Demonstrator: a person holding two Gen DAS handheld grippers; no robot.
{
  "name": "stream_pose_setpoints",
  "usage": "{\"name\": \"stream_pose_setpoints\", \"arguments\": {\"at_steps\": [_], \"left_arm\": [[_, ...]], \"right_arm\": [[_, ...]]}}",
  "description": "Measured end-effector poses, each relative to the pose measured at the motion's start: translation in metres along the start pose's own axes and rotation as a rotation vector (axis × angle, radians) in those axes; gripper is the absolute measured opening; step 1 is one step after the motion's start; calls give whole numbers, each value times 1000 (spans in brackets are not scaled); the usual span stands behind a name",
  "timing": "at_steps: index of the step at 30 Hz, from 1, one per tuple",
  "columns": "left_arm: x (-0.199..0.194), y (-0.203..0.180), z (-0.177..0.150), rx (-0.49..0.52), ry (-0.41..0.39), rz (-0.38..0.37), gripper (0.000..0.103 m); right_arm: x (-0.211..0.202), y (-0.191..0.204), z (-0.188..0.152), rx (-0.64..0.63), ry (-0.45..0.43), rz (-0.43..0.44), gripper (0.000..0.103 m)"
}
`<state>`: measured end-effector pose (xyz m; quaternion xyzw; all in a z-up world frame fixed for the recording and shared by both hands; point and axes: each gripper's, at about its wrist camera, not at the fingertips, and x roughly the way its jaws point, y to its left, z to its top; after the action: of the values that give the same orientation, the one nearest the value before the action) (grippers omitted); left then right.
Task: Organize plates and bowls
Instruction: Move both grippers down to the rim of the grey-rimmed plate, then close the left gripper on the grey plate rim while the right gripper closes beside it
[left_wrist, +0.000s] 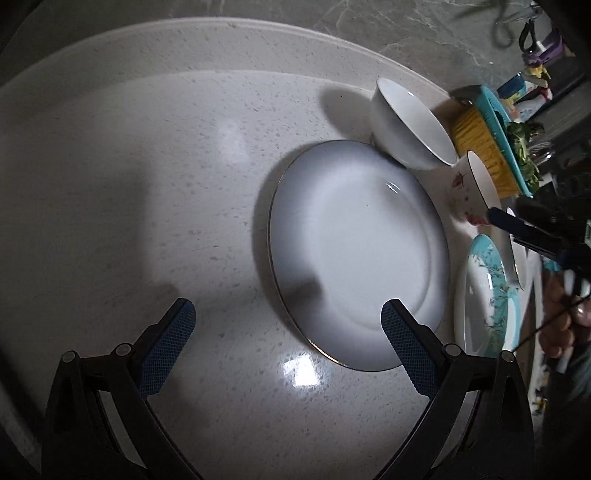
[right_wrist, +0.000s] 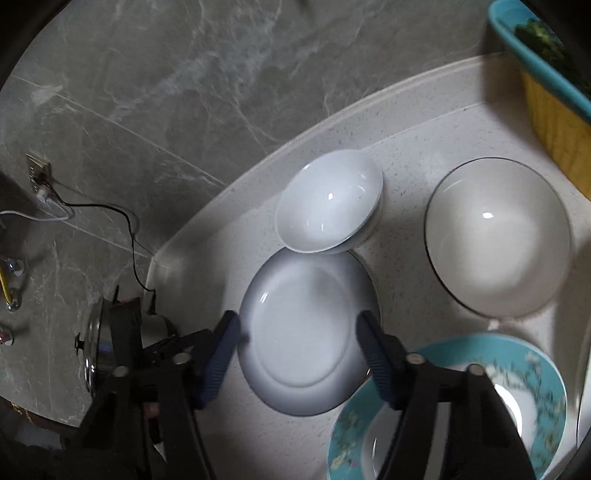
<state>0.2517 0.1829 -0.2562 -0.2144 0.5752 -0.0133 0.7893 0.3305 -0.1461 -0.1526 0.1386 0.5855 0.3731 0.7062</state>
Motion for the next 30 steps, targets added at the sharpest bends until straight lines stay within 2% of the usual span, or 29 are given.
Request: {"name": "stream_pose_setpoints", "arguments": {"at_steps": [5, 12, 16, 19, 21, 23, 30], "left_arm": [[13, 2, 4, 24, 32, 0, 101], [20, 0, 11, 30, 48, -7, 100], [20, -6, 7, 53, 56, -7, 96], [18, -6, 7, 47, 51, -37, 75], [18, -4, 10, 38, 55, -49, 49], [18, -1, 12, 32, 61, -55, 45], [19, 1, 16, 20, 79, -65, 45]], "right_arm": [[26, -13, 2, 28, 77, -54, 66], [41, -29, 8, 64, 118, -108, 66], [47, -38, 8, 82, 152, -119, 66], [51, -40, 8, 81, 172, -111, 64], [55, -38, 9, 80, 190, -102, 64], [59, -35, 11, 56, 220, -108, 64], [71, -32, 17, 40, 318, -149, 60]]}}
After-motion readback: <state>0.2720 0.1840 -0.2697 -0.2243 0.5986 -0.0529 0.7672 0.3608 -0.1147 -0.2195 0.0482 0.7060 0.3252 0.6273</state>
